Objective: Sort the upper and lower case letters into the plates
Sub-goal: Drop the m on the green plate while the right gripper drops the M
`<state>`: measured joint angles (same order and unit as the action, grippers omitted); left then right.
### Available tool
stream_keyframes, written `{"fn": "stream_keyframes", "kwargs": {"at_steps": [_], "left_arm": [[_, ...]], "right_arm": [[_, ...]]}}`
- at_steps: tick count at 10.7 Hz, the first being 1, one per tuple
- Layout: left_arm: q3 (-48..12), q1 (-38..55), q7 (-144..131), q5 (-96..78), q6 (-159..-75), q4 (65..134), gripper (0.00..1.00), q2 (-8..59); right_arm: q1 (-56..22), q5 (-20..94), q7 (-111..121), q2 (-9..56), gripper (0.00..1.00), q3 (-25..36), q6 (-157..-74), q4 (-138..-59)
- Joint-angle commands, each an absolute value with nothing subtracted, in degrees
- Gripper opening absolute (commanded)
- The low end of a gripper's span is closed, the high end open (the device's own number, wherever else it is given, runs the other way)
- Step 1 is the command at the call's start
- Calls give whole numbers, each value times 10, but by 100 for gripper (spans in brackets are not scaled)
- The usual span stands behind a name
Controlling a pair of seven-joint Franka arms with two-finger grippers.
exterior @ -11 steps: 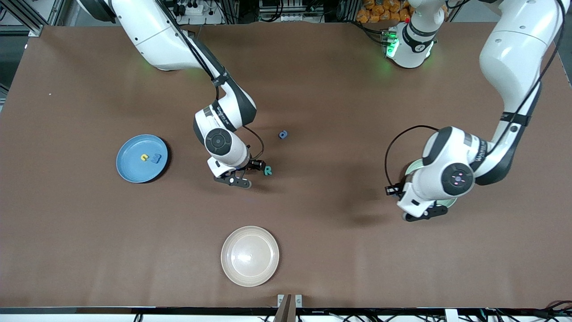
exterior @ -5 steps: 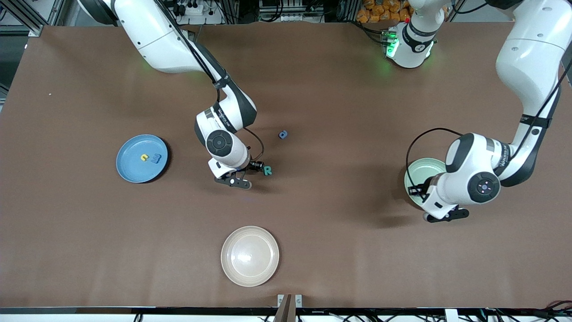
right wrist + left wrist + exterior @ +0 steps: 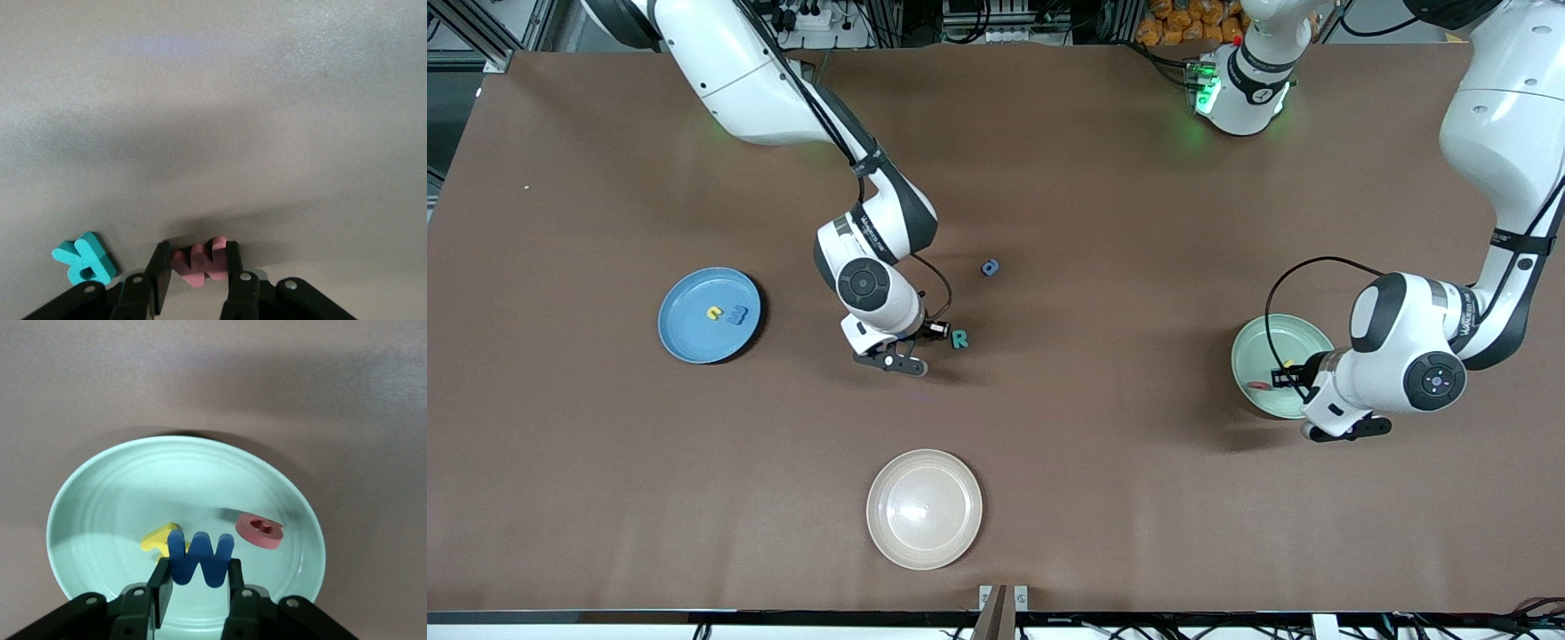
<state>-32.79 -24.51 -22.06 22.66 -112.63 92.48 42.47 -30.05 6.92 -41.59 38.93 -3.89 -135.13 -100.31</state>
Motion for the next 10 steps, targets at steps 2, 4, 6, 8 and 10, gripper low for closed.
{"fn": "stream_keyframes", "kwargs": {"at_steps": [2, 4, 6, 8, 10], "left_arm": [[-332, -242, -217, 237, -1124, 931, 100, 413], [-333, -243, -215, 237, -1124, 926, 100, 408], [-343, -235, -217, 237, -1123, 925, 100, 396], [-355, -227, -230, 231, -1122, 923, 100, 389], [-381, -215, -283, 229, -1114, 920, 100, 388]], "right_arm": [[-295, 71, -424, 384, 14, -36, -1347, -1002], [-252, 90, -425, 382, 11, -40, -1253, -955], [-213, 102, -413, 382, 11, -39, -1131, -898], [-165, 98, -326, 371, 12, -37, -1052, -893], [-110, 81, -246, 358, 12, -35, -1000, -901]]}}
